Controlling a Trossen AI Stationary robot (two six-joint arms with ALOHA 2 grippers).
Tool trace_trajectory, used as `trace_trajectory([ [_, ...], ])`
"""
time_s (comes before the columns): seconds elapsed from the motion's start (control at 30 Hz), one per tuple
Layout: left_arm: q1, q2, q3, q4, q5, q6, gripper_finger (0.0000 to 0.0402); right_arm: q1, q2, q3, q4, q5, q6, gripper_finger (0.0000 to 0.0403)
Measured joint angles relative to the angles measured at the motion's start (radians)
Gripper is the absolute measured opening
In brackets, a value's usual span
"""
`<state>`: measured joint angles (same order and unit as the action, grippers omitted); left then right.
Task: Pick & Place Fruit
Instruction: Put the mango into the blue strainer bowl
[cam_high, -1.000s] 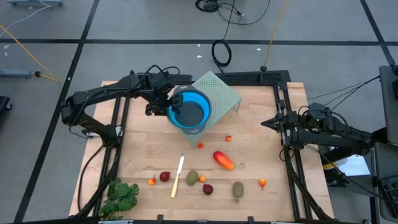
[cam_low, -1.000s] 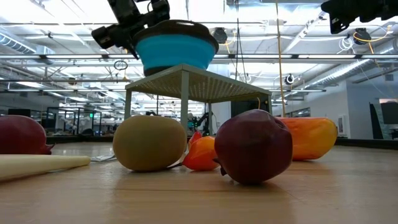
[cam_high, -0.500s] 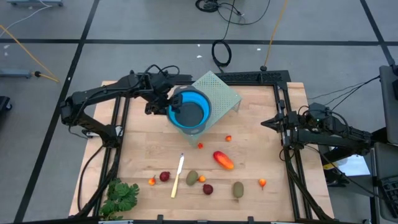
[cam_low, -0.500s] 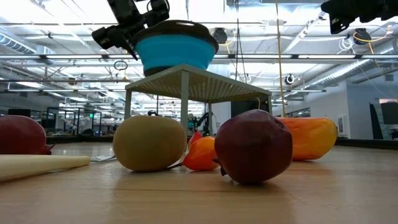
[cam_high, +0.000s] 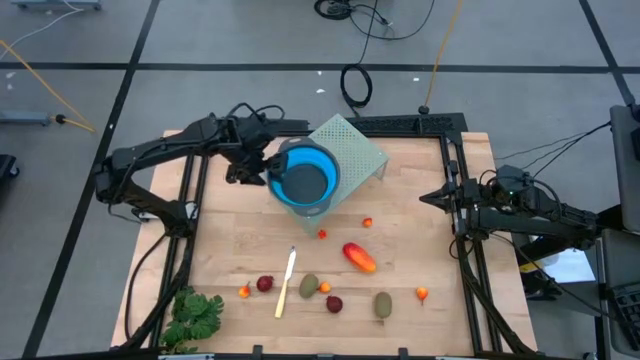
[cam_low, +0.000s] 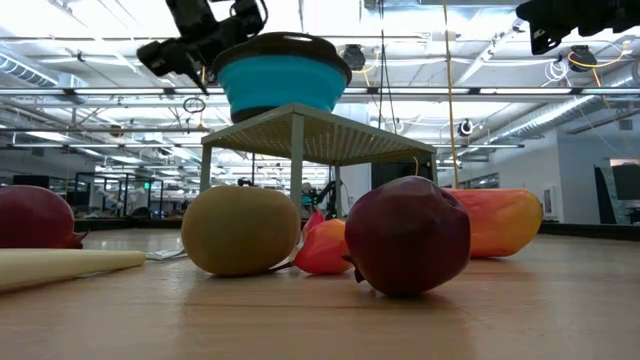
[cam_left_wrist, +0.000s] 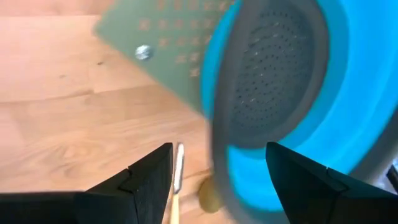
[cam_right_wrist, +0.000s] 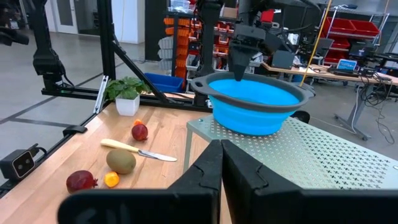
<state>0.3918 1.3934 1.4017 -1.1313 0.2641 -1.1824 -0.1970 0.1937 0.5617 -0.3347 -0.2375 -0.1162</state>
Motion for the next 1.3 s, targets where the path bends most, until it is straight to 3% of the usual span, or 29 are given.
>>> trace_trajectory([
  [0.43,-0.005,-0.170,0.000,0.029,-0.035,-0.075,0.0255,0.000,0.000,0.000,0.000,0.000,0.000,0.0000],
  [0.77,-0.124,-0.286,0.000,0.009,-0.066,-0.088,0.0255,0.000,0.000,0.000,0.000,0.000,0.000,0.0000],
  [1.1,-0.270,-0.331,0.000,-0.002,-0.349,0.123,0.0255,0.000,0.000,0.000,0.000,0.000,0.000,0.0000],
  [1.3,-0.297,-0.326,0.000,-0.001,-0.384,0.314,0.0255,0.000,0.000,0.000,0.001,0.000,0.000,0.0000],
])
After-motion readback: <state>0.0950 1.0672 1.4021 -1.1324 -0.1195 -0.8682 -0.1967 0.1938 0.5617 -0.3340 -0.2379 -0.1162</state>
